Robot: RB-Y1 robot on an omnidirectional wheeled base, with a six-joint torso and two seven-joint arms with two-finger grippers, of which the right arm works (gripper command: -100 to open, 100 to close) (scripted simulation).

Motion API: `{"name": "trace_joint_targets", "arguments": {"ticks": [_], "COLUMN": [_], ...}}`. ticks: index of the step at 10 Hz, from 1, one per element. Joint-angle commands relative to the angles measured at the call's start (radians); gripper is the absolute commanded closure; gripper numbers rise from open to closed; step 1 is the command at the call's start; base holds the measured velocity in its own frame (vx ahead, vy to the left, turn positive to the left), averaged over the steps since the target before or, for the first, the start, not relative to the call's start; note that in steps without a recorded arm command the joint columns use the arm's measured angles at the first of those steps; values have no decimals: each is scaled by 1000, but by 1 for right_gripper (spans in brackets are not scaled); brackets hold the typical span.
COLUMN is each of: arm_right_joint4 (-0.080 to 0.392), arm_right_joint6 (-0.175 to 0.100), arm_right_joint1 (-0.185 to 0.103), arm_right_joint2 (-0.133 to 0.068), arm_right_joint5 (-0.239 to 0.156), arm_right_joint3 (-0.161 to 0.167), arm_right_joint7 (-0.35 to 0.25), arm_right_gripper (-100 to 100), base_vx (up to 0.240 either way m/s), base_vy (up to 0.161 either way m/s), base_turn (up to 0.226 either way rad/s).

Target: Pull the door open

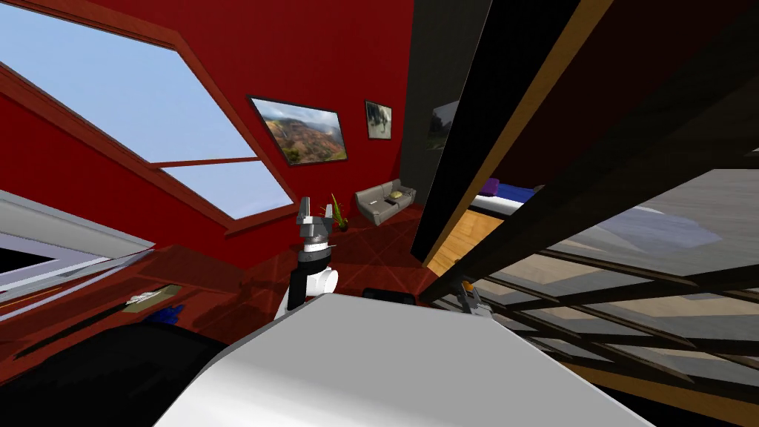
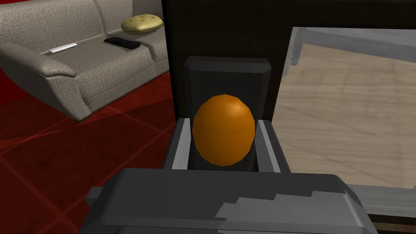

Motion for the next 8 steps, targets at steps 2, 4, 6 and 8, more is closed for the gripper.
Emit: {"name": "trace_joint_targets", "arguments": {"ticks": [2, 4, 6, 8], "arm_right_joint4": [4, 8, 14, 27], "arm_right_joint6": [-29, -46, -44, -56], "arm_right_joint1": [11, 15, 13, 9], "arm_right_joint2": [-23, -35, -39, -46], "arm_right_joint5": [17, 27, 31, 39], "arm_right_joint3": [30, 48, 55, 65], "arm_right_joint7": [-26, -40, -47, -62], "arm_right_gripper": [100, 100, 100, 100], "base_vx": [-225, -230, -148, -256], "base_vy": [19, -31, -3, -20], "base_turn": [89, 102, 74, 145]}}
